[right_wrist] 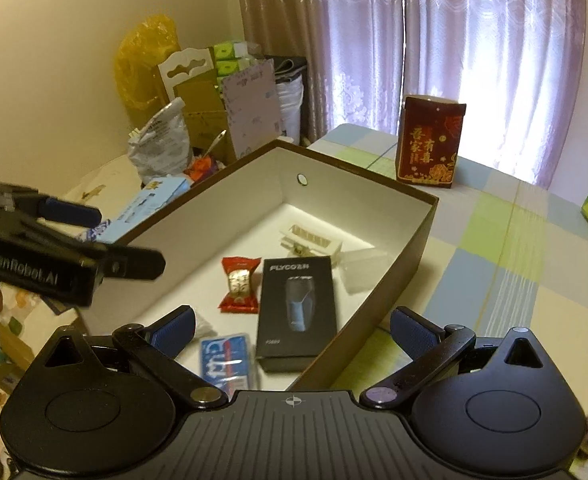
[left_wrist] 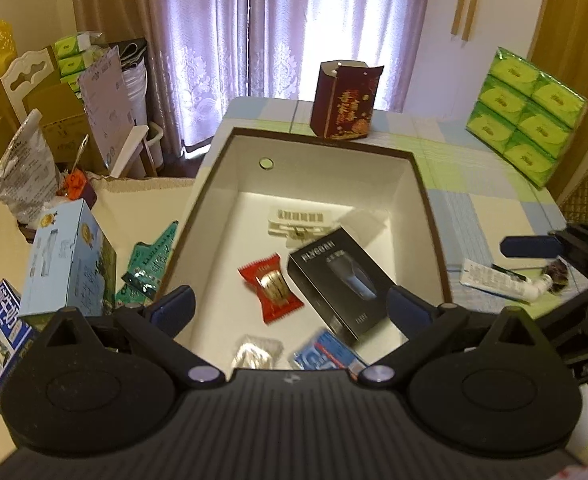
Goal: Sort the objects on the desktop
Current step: 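Withdraw both tools from the box back toward the tubes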
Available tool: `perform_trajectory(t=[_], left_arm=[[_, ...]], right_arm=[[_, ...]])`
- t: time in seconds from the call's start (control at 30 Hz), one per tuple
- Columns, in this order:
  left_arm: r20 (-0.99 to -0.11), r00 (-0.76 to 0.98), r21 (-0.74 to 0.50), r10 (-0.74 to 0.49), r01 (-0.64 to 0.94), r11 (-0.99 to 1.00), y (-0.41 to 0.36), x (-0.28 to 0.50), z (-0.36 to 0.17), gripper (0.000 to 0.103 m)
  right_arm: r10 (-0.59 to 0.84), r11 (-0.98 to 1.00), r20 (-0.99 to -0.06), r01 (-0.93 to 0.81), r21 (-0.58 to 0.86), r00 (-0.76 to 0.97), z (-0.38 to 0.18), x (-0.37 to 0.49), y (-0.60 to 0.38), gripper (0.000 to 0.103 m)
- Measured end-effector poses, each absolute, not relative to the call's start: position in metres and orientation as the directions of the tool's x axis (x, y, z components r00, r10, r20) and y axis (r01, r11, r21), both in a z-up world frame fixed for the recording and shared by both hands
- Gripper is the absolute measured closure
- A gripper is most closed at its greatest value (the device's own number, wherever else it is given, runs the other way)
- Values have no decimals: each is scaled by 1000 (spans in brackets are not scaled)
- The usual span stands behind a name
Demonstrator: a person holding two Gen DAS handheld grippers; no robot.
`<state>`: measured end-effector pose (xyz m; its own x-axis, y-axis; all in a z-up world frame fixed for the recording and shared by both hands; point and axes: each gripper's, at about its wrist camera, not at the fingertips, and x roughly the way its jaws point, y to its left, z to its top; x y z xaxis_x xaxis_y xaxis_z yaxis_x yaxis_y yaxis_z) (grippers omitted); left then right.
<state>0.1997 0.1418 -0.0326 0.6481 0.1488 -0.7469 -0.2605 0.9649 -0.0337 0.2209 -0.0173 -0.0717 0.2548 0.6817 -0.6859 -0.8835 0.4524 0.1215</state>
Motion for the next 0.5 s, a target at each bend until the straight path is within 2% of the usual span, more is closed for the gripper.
perform_trajectory(t=[0.5], left_arm=[[-749,629,0,208,-314,949,117,147,-28,3]], right_arm=[[688,435,-686,-891,129,237,-63,188,-55,2]])
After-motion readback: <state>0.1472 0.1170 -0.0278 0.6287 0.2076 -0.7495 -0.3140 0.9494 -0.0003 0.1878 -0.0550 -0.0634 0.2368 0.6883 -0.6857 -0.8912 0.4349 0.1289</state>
